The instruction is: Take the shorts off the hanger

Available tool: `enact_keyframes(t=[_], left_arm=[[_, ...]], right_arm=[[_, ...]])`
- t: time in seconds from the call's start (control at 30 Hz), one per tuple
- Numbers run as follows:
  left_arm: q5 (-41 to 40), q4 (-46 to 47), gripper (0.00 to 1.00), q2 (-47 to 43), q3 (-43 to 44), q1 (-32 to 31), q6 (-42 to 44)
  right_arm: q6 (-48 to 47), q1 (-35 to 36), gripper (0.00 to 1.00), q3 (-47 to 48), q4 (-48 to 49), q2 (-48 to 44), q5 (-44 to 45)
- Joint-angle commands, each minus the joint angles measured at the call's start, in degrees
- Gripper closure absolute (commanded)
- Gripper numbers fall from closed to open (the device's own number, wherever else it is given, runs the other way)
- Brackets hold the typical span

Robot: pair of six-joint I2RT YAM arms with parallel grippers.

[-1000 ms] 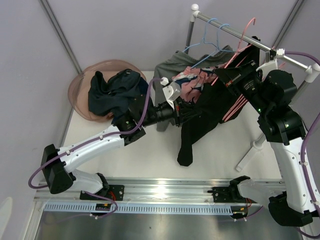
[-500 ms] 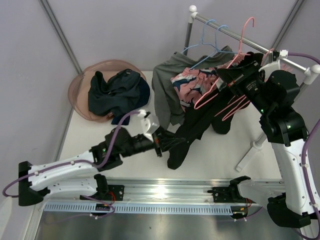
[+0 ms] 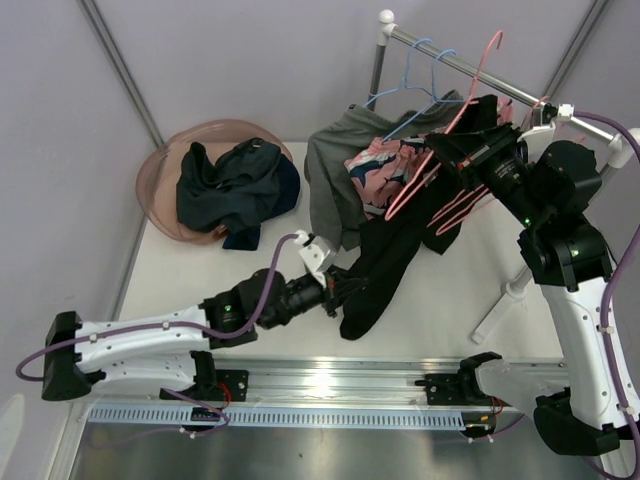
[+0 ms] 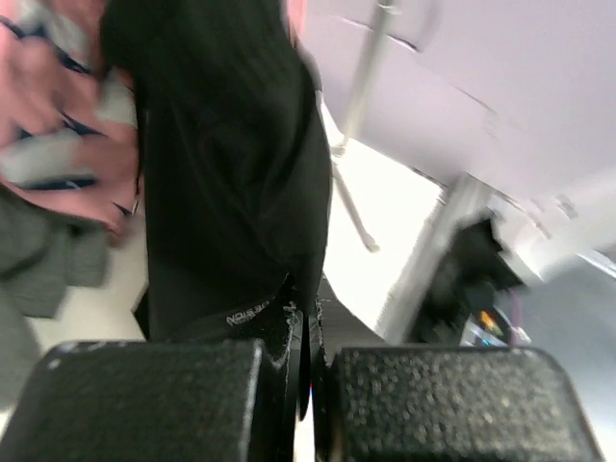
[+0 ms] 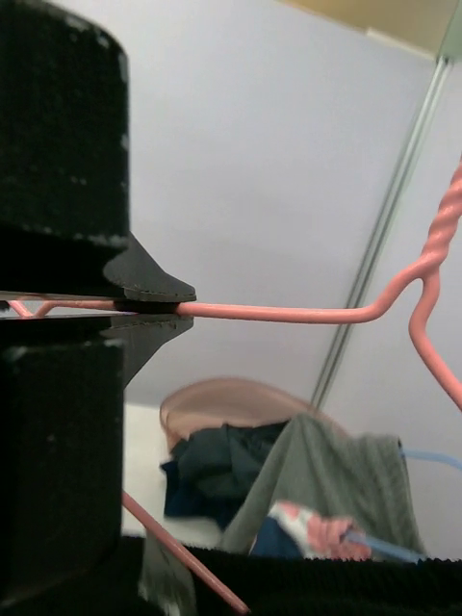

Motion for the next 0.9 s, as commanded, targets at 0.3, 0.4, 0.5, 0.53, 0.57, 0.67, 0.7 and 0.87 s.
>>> enact_keyframes(t=[0.3, 0.4, 0.5, 0.53, 0.57, 0.67, 0.7, 0.87], left_arm=[[-6.8, -5.9, 1.0, 24.1, 32.4, 10.2, 3.2], [-7.1, -8.0, 1.0, 25.1, 35.1, 11.4, 3.8], [-6.9, -8.1, 1.0, 21.6, 32.2, 11.5, 3.0], [-6.3, -8.3, 1.0, 20.3, 30.2, 11.3, 2.5], [-6.1, -8.7, 1.0, 18.9, 28.2, 11.2, 1.3], [-7.1, -10.5, 1.0, 11.4, 22.3, 9.0, 0.5], [-7.8, -11.3, 1.0, 9.3, 21.3, 8.1, 0.7], [-14.5, -22.7, 1.0, -2.2, 16.3, 2.7, -0.1]], right_arm=[[16.5, 10.2, 1.0, -5.8, 18.8, -7.7, -2.7], [16.5, 11.2, 1.0, -5.7, 17.3, -9.9, 0.7], [11.8, 11.2, 1.0, -3.3, 13.2, -10.8, 5.5], [10.2, 11.2, 1.0, -2.8, 11.9, -10.6, 6.5], [8.8, 11.2, 1.0, -2.7, 10.6, -10.2, 7.8], [4.2, 10.9, 1.0, -3.3, 8.2, -8.7, 9.7], [2.2, 10.5, 1.0, -3.5, 7.9, -8.3, 10.8], [0.1, 5.8, 1.0, -7.1, 9.6, -6.9, 10.0]])
